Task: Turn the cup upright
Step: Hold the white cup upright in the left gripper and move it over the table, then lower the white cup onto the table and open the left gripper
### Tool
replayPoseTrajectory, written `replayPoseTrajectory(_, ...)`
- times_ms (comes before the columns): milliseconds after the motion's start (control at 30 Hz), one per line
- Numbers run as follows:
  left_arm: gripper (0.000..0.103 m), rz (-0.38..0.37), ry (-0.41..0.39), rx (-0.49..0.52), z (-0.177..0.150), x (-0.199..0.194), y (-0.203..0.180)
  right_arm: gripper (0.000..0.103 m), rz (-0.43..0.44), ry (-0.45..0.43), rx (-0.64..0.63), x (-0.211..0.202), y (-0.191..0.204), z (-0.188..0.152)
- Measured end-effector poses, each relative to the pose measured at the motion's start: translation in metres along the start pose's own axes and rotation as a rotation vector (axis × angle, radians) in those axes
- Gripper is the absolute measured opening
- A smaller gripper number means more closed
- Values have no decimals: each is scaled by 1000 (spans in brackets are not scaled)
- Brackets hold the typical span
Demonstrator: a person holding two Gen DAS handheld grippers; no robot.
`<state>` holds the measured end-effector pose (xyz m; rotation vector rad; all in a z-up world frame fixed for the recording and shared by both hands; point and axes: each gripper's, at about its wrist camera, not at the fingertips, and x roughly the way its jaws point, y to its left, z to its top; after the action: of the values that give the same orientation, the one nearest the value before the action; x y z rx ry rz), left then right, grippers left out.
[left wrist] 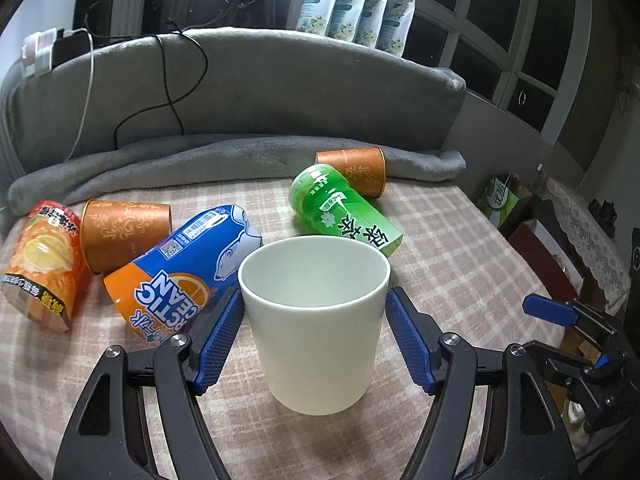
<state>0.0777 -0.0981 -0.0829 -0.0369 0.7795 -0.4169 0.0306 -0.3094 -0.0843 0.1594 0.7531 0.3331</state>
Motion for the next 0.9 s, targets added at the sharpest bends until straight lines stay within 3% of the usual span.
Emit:
replayPoseTrajectory(567,73,-33,4,28,-18,-19,-8,91,8,-24,-9,-12,10,0)
replayPoseTrajectory(900,78,-57,26,35,-28,-31,-11,91,21,-65,-5,-21,14,5)
